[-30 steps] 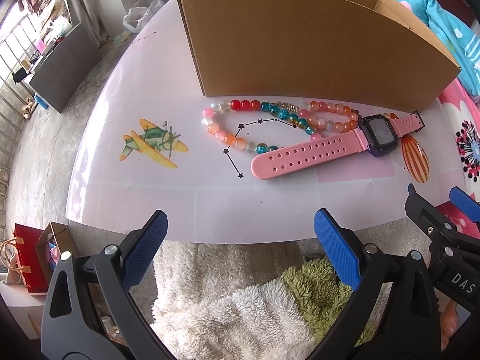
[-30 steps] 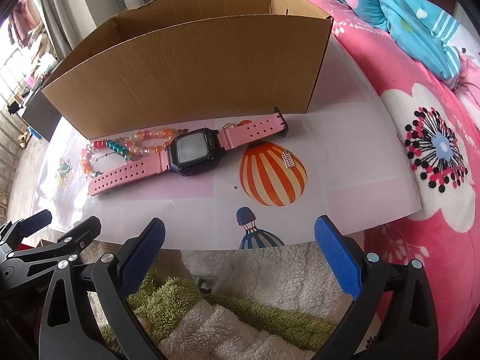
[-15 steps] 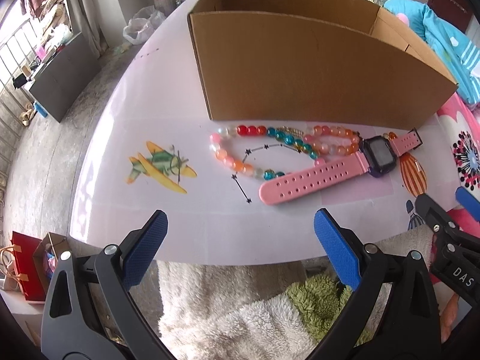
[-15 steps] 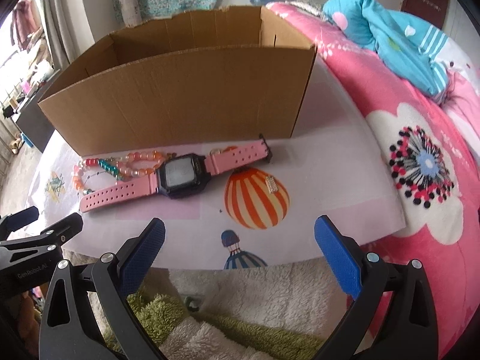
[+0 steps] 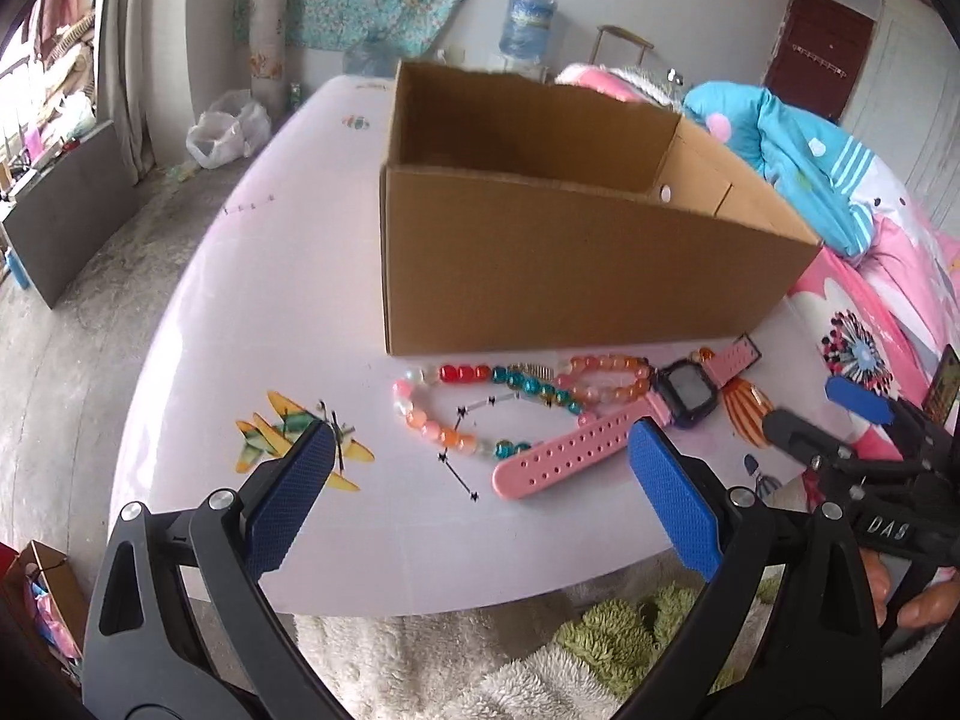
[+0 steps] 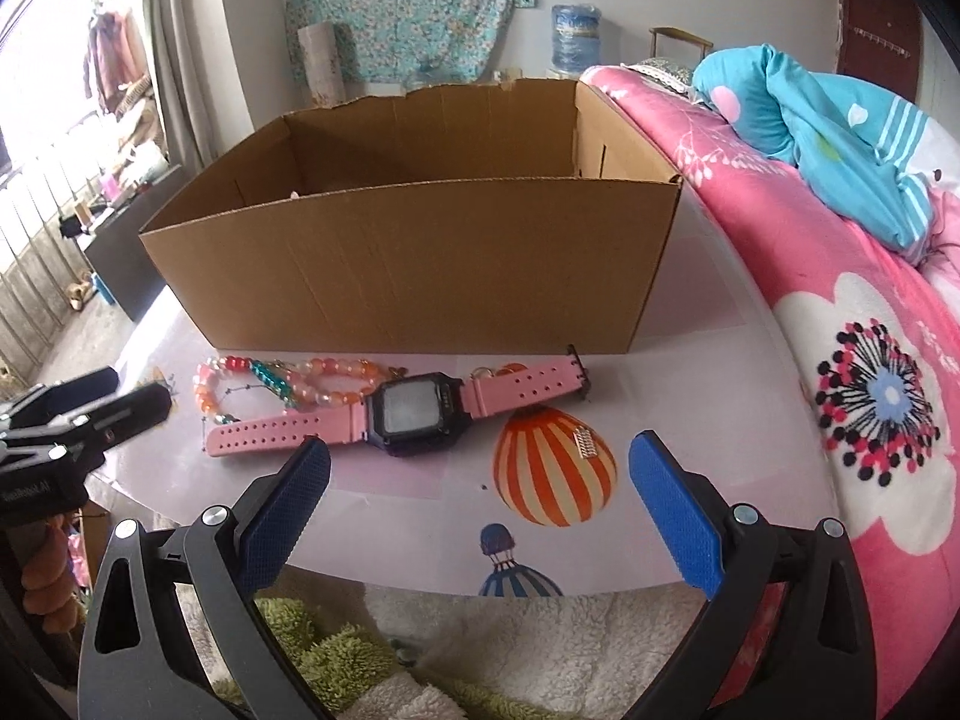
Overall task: Organize jewelry
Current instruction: 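Close the right gripper on the pink-strapped watch beside its face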
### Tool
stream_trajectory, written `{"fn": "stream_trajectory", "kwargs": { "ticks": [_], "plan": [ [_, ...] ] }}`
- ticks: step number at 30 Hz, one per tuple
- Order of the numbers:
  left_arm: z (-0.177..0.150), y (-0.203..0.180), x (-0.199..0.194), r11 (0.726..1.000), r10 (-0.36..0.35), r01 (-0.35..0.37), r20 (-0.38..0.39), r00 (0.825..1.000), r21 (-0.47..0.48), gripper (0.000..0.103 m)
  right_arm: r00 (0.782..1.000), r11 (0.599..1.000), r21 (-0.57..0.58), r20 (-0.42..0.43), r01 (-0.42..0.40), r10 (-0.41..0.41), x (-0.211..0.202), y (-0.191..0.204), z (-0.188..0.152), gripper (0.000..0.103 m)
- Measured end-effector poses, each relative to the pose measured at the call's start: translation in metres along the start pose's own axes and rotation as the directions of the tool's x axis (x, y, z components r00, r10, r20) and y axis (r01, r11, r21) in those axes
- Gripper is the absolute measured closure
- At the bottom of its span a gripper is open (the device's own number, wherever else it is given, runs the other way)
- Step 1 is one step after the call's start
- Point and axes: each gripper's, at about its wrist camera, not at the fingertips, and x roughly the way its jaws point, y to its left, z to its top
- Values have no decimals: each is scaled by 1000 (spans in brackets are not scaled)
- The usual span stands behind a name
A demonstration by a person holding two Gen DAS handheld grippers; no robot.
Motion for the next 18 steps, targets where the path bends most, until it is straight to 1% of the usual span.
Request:
{"fn": "stream_trajectory", "kwargs": {
  "ticks": [3, 6, 7, 9, 10, 11, 12, 13, 14, 15, 17, 18],
  "plan": [
    [-6, -4, 3, 1000, -19, 19, -12, 1000, 5, 8, 1000, 1000, -1, -4, -30, 30, 3, 2, 3, 6],
    [-7, -11, 9, 997, -70, 70, -36, 997, 14, 9, 998, 998, -24, -4, -55, 55, 8, 7, 7, 8],
    [-7, -13, 11, 996, -83, 84, -45, 996, 19, 9, 998, 997, -32, -5, -64, 64, 10, 8, 8, 12],
    [-9, -19, 18, 993, -107, 109, -66, 992, 38, 23, 997, 996, -42, -15, -78, 77, 16, 9, 10, 18],
    [-10, -21, 23, 993, -110, 114, -90, 990, 42, 31, 996, 995, -45, -27, -91, 90, 20, 10, 12, 23],
    [-10, -22, 28, 993, -110, 115, -112, 988, 38, 36, 994, 994, -46, -41, -103, 102, 25, 10, 14, 29],
    [-11, -22, 33, 993, -111, 116, -125, 986, 34, 39, 993, 993, -47, -51, -108, 105, 29, 10, 15, 32],
    [-12, -21, 37, 993, -112, 117, -139, 984, 25, 43, 991, 992, -49, -69, -119, 115, 34, 10, 16, 38],
    [-11, -19, 41, 994, -108, 110, -152, 982, 8, 43, 988, 990, -49, -82, -131, 127, 39, 11, 18, 43],
    [-11, -16, 43, 994, -109, 109, -157, 982, -4, 43, 987, 989, -49, -92, -139, 134, 43, 11, 19, 44],
    [-10, -12, 44, 993, -114, 112, -155, 981, -21, 45, 984, 988, -47, -102, -149, 144, 49, 11, 20, 52],
    [-9, -11, 45, 993, -120, 118, -157, 980, -22, 45, 982, 987, -46, -114, -156, 150, 54, 12, 21, 53]
  ]
}}
